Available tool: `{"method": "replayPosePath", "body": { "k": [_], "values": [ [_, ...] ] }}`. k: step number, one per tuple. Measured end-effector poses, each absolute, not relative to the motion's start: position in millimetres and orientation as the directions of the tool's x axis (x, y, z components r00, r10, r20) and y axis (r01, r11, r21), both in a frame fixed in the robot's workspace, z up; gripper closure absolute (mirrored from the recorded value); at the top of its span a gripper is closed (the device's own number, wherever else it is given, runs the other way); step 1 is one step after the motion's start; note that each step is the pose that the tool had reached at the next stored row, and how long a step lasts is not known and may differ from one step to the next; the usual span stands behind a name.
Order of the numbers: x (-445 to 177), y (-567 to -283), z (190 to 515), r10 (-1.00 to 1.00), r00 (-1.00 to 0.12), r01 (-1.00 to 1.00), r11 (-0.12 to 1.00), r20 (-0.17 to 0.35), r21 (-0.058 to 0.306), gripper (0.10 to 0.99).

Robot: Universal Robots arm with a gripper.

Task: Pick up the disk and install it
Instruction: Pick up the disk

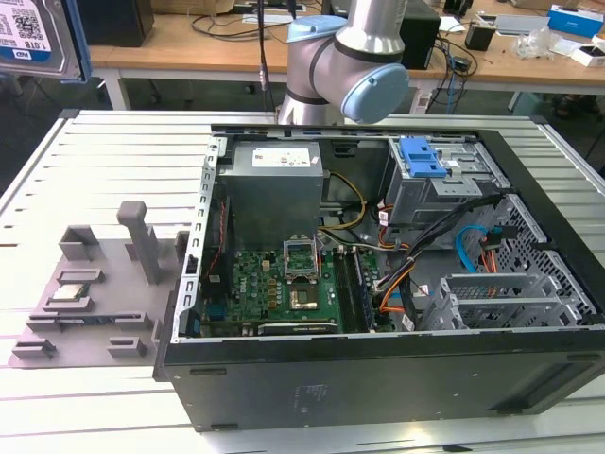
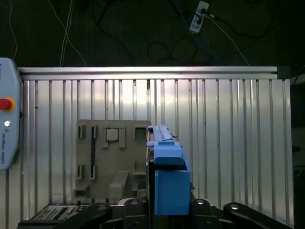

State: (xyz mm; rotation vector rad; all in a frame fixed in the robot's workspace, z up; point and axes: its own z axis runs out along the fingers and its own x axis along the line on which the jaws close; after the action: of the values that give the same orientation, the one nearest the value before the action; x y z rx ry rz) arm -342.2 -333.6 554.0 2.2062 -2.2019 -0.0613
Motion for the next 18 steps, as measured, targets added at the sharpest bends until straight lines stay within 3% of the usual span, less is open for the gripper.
{"method": "replayPosePath", "body": {
  "k": [18],
  "values": [
    [-322,-334,538,-1.0,0.006,-0.999,-0.006,-0.011,0.045,0.725]
  ]
}}
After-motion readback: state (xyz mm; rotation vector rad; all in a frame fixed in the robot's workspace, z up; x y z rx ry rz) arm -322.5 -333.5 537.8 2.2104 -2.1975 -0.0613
